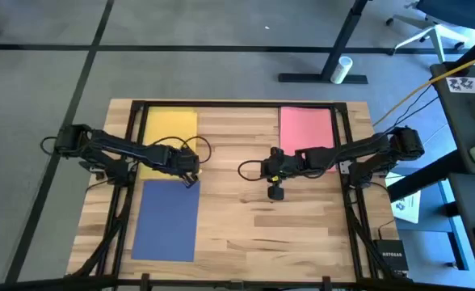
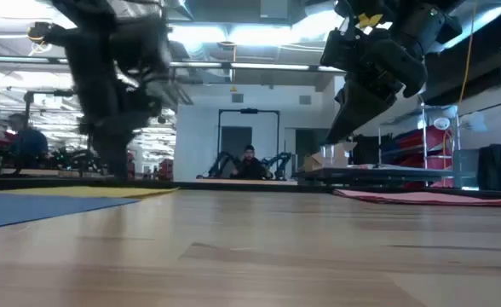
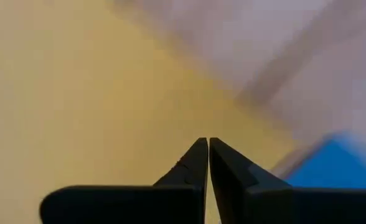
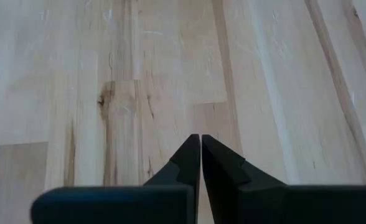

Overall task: Organize paper
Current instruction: Stack the yellow paper on top of the yellow paper

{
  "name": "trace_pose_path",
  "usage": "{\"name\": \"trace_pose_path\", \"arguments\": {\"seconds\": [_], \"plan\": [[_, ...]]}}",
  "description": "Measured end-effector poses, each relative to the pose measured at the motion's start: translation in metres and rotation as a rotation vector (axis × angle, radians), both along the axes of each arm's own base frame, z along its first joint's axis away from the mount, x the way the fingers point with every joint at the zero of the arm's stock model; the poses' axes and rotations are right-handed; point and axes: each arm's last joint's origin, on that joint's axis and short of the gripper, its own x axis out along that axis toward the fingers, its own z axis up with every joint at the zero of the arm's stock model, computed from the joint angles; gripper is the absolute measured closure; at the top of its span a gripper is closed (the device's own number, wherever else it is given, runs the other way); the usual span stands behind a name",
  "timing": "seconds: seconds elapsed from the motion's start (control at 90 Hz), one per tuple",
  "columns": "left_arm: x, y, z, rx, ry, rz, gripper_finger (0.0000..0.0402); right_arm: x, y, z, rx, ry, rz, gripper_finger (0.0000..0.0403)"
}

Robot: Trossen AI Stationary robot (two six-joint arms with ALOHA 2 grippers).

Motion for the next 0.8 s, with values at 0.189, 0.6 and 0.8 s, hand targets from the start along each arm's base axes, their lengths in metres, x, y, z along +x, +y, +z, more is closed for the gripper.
{"name": "trace_pose_path", "arguments": {"seconds": [0.189, 0.6, 0.8], "plan": [[0.000, -0.003, -0.009, 0.005, 0.083, -0.079, 0.0402, 0.000, 0.000, 0.000, 0.000, 0.002, 0.000, 0.0398], [-0.003, -0.037, -0.010, -0.015, 0.141, -0.291, 0.0402, -0.001, 0.000, 0.000, 0.000, 0.007, -0.001, 0.0398], [-0.008, -0.030, -0.011, 0.016, 0.201, -0.252, 0.0402, 0.000, 0.000, 0.000, 0.000, 0.006, -0.001, 0.0398]]}}
